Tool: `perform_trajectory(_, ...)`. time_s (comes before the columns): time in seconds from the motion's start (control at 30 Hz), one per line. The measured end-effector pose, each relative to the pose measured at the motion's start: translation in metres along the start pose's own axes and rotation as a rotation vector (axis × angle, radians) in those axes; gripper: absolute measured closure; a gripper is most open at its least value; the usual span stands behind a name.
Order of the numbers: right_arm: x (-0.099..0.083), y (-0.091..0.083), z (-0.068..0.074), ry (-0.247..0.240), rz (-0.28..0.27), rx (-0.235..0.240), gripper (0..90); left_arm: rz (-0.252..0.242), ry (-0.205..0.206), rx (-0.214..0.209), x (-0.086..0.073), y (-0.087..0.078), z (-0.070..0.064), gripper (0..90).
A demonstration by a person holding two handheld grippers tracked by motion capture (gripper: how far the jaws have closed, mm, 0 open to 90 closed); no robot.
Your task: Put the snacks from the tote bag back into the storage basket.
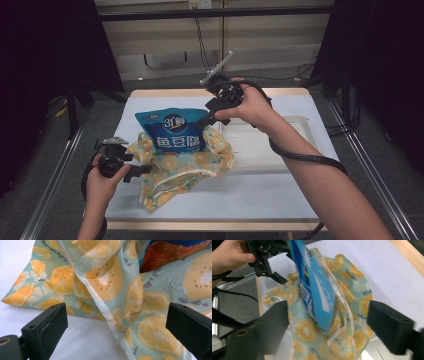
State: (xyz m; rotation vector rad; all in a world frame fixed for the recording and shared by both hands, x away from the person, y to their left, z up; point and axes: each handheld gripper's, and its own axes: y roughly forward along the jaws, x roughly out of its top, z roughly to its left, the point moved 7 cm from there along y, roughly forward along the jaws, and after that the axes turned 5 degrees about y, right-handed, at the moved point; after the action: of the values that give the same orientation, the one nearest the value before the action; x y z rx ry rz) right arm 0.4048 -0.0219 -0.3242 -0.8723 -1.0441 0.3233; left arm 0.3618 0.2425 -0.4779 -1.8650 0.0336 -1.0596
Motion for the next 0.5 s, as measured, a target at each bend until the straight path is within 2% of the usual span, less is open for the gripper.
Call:
perform_trajectory(0.13, 0.006, 0.003, 0.001, -0.01, 0.0, 0.0, 21.5, -0.01, -0.009, 0.002, 0.0, 0.0, 0.0, 3.8)
perform_trajectory(0.5, 0.016, 0.015, 0.004, -0.048, 0.023, -0.005, 28.9, -0.002, 0.0, 0.003, 0.0, 0.0, 0.0, 3.8)
